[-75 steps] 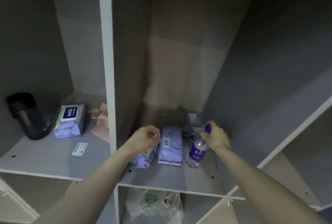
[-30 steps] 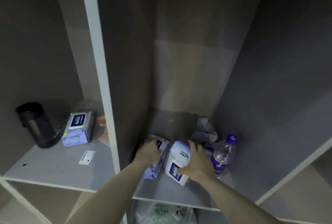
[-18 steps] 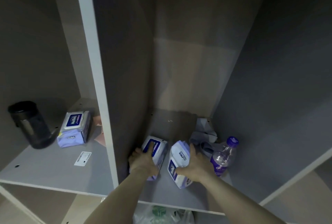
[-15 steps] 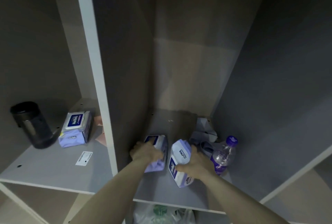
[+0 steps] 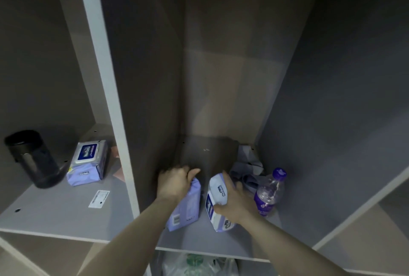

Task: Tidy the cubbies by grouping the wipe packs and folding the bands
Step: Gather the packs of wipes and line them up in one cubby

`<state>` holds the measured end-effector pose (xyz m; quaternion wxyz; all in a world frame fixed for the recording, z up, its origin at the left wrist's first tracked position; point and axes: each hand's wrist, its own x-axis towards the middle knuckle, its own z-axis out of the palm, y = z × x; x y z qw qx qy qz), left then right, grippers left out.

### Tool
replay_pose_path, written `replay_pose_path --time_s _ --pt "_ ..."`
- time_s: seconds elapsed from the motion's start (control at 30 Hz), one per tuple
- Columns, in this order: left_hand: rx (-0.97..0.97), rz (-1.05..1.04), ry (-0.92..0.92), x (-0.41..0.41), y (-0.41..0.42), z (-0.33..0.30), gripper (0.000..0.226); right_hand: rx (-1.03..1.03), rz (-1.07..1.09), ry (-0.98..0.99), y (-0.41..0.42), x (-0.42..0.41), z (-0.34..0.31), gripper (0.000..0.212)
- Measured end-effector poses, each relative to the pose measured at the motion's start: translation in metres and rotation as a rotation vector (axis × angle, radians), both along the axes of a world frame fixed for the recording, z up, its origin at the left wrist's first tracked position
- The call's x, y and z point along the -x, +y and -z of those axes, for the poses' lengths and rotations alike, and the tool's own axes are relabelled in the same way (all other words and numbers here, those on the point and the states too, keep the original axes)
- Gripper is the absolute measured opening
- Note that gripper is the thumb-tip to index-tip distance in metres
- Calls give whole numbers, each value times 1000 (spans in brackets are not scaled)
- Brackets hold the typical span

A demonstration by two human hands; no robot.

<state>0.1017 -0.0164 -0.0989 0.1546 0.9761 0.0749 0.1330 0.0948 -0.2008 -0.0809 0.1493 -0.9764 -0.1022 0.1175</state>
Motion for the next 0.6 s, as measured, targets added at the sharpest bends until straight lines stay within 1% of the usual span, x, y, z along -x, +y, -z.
replay_pose_path --time_s 0.03,0.07,0.1,0.13,0.17,0.2,0.27,0.37,0.47,0.53,0.6 --pt "73 40 108 2 0 -3 54 -13 8 -5 0 0 0 96" --pt "58 88 313 2 3 -5 67 -23 13 -4 1 0 0 96" --pt "-59 163 471 3 6 -10 86 -26 12 -3 1 -1 0 95" --pt "-193 226 567 5 8 -14 102 -22 10 3 1 -1 0 95" --pt "-286 275 589 6 12 -17 110 -13 4 13 1 -2 0 95" --pt "-329 302 579 6 15 -19 112 -3 -3 26 0 -2 -1 96" --pt "-368 311 542 4 21 -21 108 18 -15 61 -3 -5 -3 100" --pt "-376 300 557 5 26 -18 107 43 -21 106 -5 -6 -4 105" --pt "-352 296 598 4 27 -21 117 35 2 92 -4 -6 -7 115" --pt "-333 310 577 5 26 -26 124 23 0 72 -4 -9 -10 119" --pt "-343 328 550 7 24 -29 125 35 -19 76 -4 -10 -14 120"
